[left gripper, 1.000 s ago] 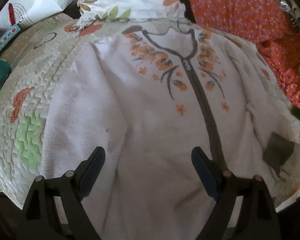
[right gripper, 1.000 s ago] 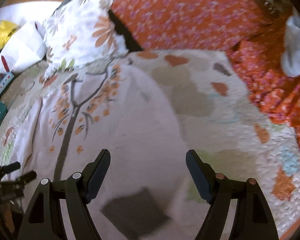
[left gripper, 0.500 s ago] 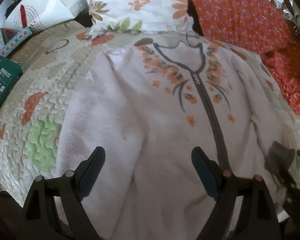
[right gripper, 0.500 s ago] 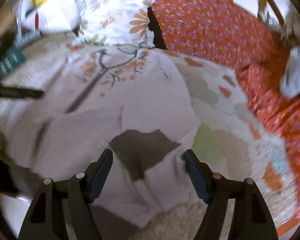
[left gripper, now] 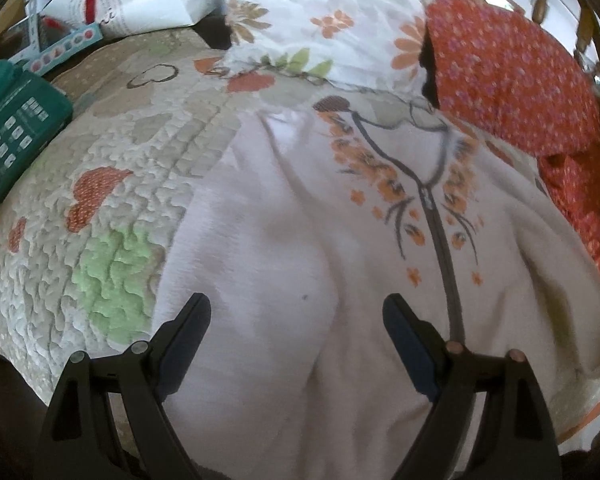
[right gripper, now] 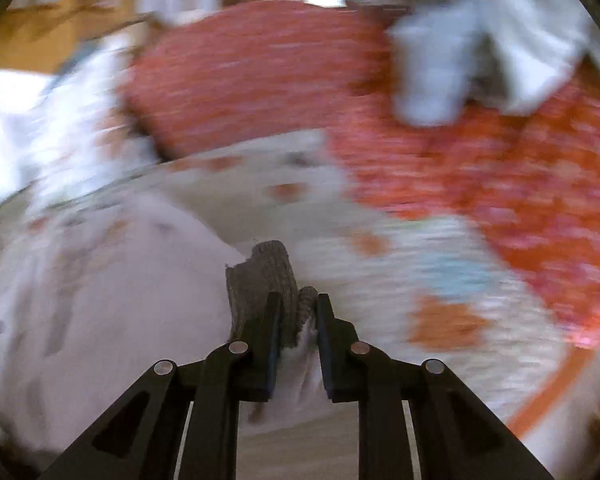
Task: Fold small clothes
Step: 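Grasp the grey sleeve cuff with the right gripper and lift it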
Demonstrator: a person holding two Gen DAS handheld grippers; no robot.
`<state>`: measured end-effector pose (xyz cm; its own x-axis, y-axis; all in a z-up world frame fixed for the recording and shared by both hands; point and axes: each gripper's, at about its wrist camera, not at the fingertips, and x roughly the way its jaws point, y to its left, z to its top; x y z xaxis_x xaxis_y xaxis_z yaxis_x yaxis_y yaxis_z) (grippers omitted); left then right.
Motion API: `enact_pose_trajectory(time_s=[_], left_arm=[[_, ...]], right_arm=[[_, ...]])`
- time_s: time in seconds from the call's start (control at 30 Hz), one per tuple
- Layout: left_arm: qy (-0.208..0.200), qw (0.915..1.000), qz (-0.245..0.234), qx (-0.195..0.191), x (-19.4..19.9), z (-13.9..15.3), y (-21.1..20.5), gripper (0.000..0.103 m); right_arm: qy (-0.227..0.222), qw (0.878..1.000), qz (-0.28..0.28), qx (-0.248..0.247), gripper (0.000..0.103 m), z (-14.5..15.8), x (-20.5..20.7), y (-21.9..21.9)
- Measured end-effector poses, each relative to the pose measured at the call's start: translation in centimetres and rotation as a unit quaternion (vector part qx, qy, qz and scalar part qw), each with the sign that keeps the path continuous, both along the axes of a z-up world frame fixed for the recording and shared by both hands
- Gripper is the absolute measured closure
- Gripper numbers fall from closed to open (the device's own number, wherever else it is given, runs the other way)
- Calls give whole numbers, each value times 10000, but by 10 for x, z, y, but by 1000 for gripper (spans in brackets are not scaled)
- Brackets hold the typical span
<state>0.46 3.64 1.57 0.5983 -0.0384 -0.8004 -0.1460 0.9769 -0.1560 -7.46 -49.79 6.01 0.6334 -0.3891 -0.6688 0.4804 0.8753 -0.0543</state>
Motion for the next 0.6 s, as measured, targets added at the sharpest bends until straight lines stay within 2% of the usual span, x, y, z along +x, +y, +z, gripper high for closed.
enact_pose_trajectory(time_s=[0.07,0.13,0.17,0.2,0.27,0.33,0.4,0.5,0.6], left_arm=[[-21,10000,60,-49,-1,2,4,16],[-51,9999,115,-93,0,5,9,16],[-56,9998,130,-111,1,5,12,16],[-48,9998,152,-130,3,5,16,16],[-21,9996,226,-159,6,5,24,16],[29,9990,372,-227,7,3,36,16],[74,9984,492,-274,7,1,49,16],[126,9977,598,-304,4,0,67,16],[183,9973,695,-174,-2,-6,87,16]], right_arm=[[324,9969,-653,-298,80,-4,-3,-26],[332,9954,-876,-184,68,-3,-9,-40],[195,9958,-888,-117,53,1,-13,-39],[88,9964,-831,-103,44,5,-13,-36],[-25,9986,-527,-90,43,9,-6,-21],[-15,10000,84,48,42,8,18,3],[60,9962,722,494,41,2,44,27],[205,9900,1079,883,41,-9,73,60],[250,9819,1404,1249,40,-25,89,86]])
